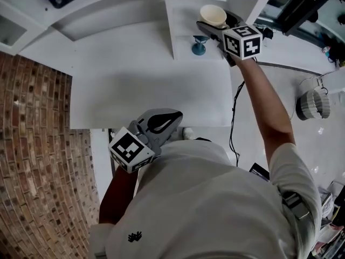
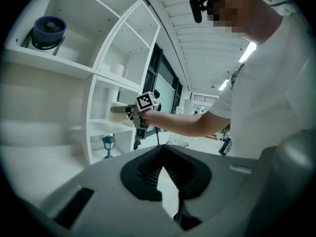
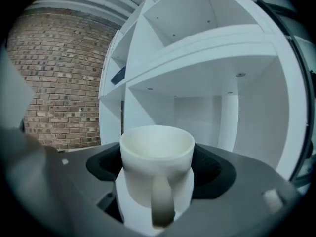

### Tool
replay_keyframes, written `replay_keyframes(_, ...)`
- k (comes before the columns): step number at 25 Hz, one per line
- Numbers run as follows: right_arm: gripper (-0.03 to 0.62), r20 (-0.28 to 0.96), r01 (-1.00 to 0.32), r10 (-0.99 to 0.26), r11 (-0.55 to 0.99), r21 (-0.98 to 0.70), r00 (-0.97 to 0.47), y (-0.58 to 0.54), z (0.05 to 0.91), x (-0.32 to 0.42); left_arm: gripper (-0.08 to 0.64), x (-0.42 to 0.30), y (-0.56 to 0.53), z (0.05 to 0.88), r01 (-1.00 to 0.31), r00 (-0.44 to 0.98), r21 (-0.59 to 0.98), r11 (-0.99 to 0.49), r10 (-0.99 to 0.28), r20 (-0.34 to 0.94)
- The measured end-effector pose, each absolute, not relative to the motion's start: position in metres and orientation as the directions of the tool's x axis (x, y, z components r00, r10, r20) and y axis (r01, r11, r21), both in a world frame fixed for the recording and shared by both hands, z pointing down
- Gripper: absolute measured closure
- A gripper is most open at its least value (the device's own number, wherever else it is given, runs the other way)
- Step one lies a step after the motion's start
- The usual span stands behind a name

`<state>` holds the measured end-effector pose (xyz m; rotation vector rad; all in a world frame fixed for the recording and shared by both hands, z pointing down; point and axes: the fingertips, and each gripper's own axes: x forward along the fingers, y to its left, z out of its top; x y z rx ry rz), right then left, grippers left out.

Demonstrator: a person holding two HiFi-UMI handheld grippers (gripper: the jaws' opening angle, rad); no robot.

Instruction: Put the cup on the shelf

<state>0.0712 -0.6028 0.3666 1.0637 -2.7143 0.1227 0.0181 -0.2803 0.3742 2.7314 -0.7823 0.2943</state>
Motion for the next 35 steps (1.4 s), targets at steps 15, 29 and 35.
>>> replay_keyframes(15, 0.164, 0.29, -0.703, -0.669, 0.711, -0.018, -0.684, -0.702, 0.414, 0.057, 0.555, 0.016, -0.326, 0.392, -0.641, 0.76, 0.232, -0.732, -0.562, 0.328)
replay_keyframes(29, 0.16, 0.3, -0.693, -0.662, 0.721, 0.005, -0.687, -0.721, 0.424, 0.05, 0.555, 0.013, -0.34, 0.396, -0.663, 0.744, 0.248, -0.707, -0.582, 0.328)
replay_keyframes(35, 0.129, 0.302, -0.712, -0.682, 0.702, 0.018, -0.666, -0.717, 0.422, 0.056, 0.555, 0.008, -0.335, 0.392, -0.654, 0.752, 0.244, -0.716, -0.58, 0.313)
